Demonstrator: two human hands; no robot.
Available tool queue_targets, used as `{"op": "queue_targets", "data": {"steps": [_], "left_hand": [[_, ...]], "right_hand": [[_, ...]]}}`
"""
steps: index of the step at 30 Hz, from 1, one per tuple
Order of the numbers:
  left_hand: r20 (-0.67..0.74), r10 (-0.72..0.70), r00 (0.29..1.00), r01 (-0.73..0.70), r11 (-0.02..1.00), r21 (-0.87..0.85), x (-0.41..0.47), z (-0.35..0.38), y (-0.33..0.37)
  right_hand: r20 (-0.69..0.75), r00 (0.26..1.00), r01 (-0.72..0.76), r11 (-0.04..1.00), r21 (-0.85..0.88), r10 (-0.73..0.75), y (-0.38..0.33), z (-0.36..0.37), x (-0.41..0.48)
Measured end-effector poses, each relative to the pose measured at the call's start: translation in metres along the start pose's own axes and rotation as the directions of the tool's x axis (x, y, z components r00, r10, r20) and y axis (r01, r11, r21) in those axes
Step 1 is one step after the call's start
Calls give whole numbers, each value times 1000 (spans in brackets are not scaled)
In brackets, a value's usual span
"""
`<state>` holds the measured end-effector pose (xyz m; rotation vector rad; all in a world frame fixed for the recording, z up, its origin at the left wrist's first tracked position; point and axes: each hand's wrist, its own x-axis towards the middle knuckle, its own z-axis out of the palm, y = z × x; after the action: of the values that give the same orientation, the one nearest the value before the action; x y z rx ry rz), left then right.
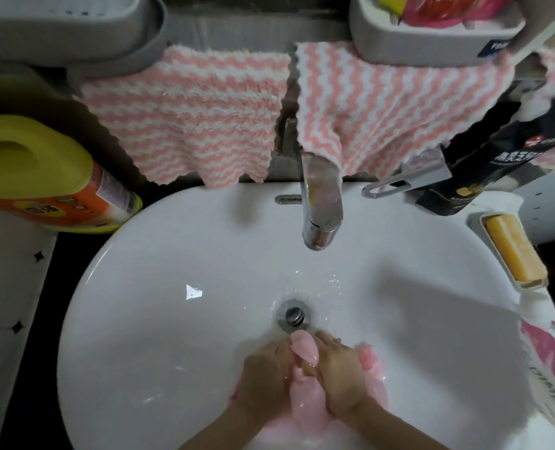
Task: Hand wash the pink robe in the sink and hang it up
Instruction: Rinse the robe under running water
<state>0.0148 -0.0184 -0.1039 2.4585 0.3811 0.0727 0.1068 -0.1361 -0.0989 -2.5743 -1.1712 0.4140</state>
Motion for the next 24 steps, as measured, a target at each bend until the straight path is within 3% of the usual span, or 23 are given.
{"op": "queue_targets", "data": {"steps": [8, 17, 20, 24], "left_hand": [[-37, 21, 999, -22, 999, -32, -1, 2, -1], [48, -41, 998, 42, 999, -11, -4, 2, 0], [159, -199, 967, 202, 979, -7, -7, -4, 5], [253, -467, 847, 490, 871, -33, 1, -27, 39]], "right_hand": [[-111, 994, 29, 999, 35, -25, 4, 8, 1], [57, 998, -38, 997, 60, 35, 7, 8, 2], [131, 986, -116, 987, 108, 102, -1, -3, 2], [244, 952, -211, 975, 77, 186, -9, -18, 1]]}}
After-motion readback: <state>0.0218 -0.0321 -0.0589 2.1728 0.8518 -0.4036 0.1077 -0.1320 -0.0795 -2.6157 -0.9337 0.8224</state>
